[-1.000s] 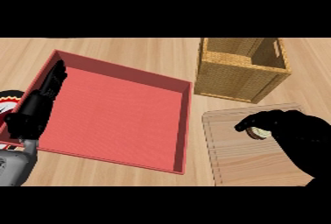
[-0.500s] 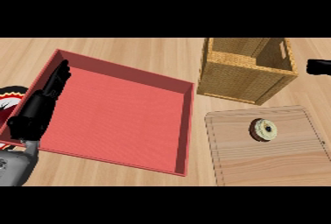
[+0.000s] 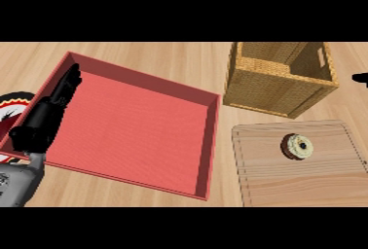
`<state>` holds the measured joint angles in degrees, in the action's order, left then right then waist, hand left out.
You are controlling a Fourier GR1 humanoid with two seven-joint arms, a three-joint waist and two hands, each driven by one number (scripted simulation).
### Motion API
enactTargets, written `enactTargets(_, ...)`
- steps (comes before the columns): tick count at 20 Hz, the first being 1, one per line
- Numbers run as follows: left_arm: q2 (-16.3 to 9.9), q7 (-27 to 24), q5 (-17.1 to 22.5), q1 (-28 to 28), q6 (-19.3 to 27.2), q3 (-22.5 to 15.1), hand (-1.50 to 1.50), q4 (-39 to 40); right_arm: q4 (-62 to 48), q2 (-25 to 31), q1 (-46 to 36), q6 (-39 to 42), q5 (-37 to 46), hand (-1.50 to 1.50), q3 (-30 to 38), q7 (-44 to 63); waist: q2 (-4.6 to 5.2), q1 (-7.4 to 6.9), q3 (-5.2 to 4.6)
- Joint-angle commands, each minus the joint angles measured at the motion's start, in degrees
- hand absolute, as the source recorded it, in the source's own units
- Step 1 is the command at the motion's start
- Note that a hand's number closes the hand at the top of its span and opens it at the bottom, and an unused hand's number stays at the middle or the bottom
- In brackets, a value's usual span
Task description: Pick the cupcake from the cutting board and place it in the basket
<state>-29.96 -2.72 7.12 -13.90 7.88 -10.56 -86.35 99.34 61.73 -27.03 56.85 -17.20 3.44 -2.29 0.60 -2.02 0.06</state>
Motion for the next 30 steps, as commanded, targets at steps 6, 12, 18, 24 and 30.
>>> enactTargets(6,0.6,-0.5,0.1,-0.2,-2.0,2.0,0.00,1.1,-9.8,-3.5,-3.9,5.4,21.5,-1.50,-6.4,-15.6,0.03,0.04,0.08)
enactTargets(12,1.7,2.2,-2.1,0.2,-0.7,1.3,0.00,-1.7,-11.4,-4.8,-3.1,-1.3,31.0,-1.50,-13.2,-23.4,-0.26,0.47,0.08)
enactTargets(18,1.2,0.2,-1.1,0.4,-2.8,4.1,0.00,0.6,-13.4,-9.3,-3.4,-8.6,39.9,-1.50,-23.9,-22.9,-0.29,0.65,-0.02)
enactTargets(24,0.4,1.5,-1.3,2.3,-3.8,5.9,0.00,-3.0,-22.9,-9.0,-2.2,-17.9,49.1,-1.50,-28.7,-32.1,-0.38,0.54,0.00)
enactTargets(30,4.5,2.0,-3.9,-2.0,-3.8,4.8,0.00,1.7,-31.9,-13.7,-6.1,-21.4,52.0,-1.50,-30.1,-36.8,-0.29,1.22,-0.03)
